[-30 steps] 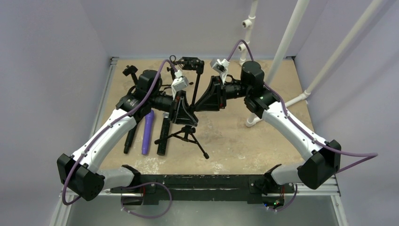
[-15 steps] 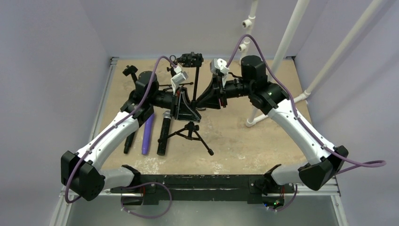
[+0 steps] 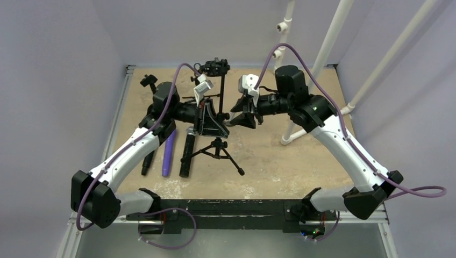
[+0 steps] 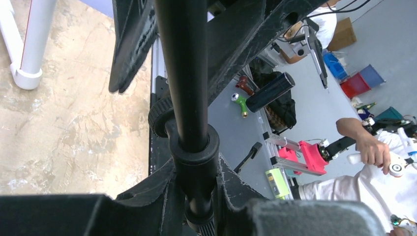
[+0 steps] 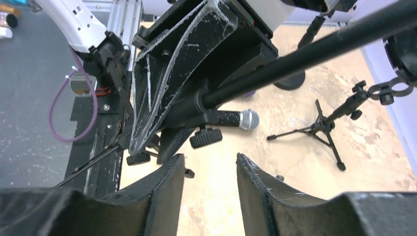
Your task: Remove the microphone from the stand
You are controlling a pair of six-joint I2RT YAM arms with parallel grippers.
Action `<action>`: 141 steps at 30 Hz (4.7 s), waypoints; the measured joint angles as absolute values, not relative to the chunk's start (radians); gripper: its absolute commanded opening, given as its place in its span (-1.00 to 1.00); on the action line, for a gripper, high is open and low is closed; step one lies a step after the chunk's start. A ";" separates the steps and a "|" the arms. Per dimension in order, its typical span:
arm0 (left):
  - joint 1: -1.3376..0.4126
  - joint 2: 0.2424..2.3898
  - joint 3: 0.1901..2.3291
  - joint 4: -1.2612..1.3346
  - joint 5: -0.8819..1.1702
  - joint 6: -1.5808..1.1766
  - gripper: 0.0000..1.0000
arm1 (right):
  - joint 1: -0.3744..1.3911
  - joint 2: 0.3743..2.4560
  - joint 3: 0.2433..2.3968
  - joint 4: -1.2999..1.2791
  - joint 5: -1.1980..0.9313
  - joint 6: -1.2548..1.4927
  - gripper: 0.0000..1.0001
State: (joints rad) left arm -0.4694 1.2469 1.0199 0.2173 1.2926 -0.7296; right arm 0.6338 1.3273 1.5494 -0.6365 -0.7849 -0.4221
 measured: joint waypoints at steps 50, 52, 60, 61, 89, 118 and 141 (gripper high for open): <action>-0.466 1.218 1.160 -0.422 1.242 -0.131 -1.00 | 0.586 1.385 1.383 -0.332 -1.108 0.027 -1.00; -0.467 1.218 1.158 -0.393 1.245 -0.155 -1.00 | 0.589 1.375 1.384 -0.346 -1.083 -0.007 -1.00; -0.467 1.224 1.114 -0.229 1.262 -0.308 -1.00 | 0.596 1.365 1.423 -0.437 -0.986 -0.139 -0.33; -0.467 1.225 1.114 -0.219 1.266 -0.317 -1.00 | 0.596 1.365 1.425 -0.440 -0.984 -0.146 -0.24; -0.479 1.237 1.114 -0.281 1.312 -0.239 -1.00 | 0.598 1.368 1.438 -0.401 -1.066 -0.067 -0.70; -0.440 1.348 1.097 0.281 1.310 -0.882 -1.00 | 0.675 1.354 1.599 -0.597 -0.639 -0.521 -0.89; -0.437 1.330 1.085 0.232 1.329 -0.728 -1.00 | 0.645 1.319 1.562 -0.689 -0.612 -0.456 0.14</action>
